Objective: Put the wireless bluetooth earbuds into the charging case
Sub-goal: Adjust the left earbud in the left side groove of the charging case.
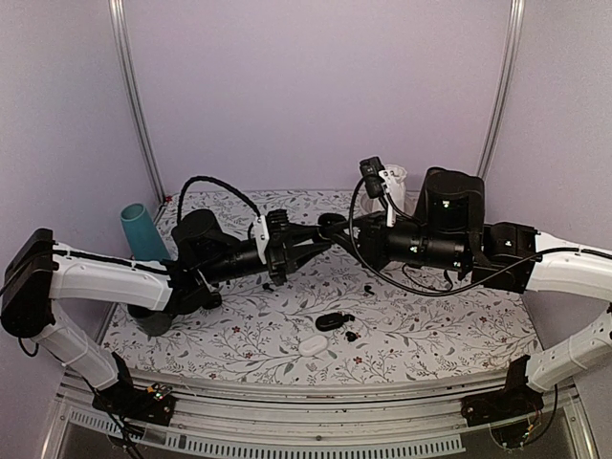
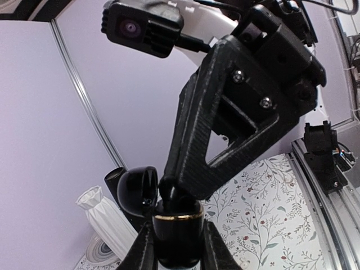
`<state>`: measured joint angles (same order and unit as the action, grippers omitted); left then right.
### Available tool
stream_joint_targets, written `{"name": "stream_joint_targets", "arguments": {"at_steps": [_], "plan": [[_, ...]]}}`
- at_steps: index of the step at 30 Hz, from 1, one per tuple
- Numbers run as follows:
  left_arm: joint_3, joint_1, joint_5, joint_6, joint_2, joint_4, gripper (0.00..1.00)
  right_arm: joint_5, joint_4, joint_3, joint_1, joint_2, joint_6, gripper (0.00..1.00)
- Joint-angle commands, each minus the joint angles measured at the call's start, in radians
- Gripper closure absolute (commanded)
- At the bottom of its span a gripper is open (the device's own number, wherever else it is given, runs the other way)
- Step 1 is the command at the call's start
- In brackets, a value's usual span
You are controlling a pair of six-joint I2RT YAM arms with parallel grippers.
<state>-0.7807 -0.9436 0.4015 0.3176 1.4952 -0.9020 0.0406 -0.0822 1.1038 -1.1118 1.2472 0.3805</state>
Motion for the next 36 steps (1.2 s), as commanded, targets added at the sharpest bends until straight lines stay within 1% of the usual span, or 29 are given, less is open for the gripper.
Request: {"name": "stream_joint_targets", "arguments": {"at_steps": [1, 9, 16, 17, 20, 24, 25, 26, 31, 36], "plan": [[-0.011, -0.018, -0.021, 0.004, 0.011, -0.033, 1.00, 0.022, 0.020, -0.013, -0.006, -0.021, 0.034, 0.94], [0.002, -0.018, -0.067, 0.004, 0.007, -0.060, 1.00, 0.027, 0.019, -0.043, 0.028, -0.064, 0.104, 0.95], [0.011, -0.018, -0.073, 0.004, 0.003, -0.069, 1.00, 0.004, 0.014, -0.065, 0.060, -0.086, 0.145, 0.94], [0.009, -0.018, -0.072, 0.004, 0.004, -0.069, 1.00, -0.006, 0.017, -0.063, 0.061, -0.085, 0.145, 0.93], [0.005, -0.018, -0.068, 0.003, 0.009, -0.065, 1.00, -0.046, 0.042, -0.063, 0.061, -0.082, 0.134, 0.86], [-0.002, -0.018, -0.063, 0.001, 0.014, -0.055, 1.00, -0.090, 0.058, -0.052, 0.061, -0.070, 0.112, 0.82], [-0.004, -0.018, -0.061, 0.000, 0.016, -0.053, 1.00, -0.098, 0.058, -0.048, 0.062, -0.065, 0.106, 0.77], [-0.005, -0.018, -0.057, 0.001, 0.016, -0.052, 1.00, -0.103, 0.056, -0.041, 0.061, -0.058, 0.099, 0.76], [-0.009, -0.018, -0.042, -0.004, 0.019, -0.049, 1.00, -0.106, 0.043, -0.010, 0.061, -0.027, 0.080, 0.73], [-0.011, -0.018, -0.026, -0.004, 0.017, -0.039, 1.00, -0.087, 0.047, -0.001, 0.061, -0.010, 0.081, 0.72]]}}
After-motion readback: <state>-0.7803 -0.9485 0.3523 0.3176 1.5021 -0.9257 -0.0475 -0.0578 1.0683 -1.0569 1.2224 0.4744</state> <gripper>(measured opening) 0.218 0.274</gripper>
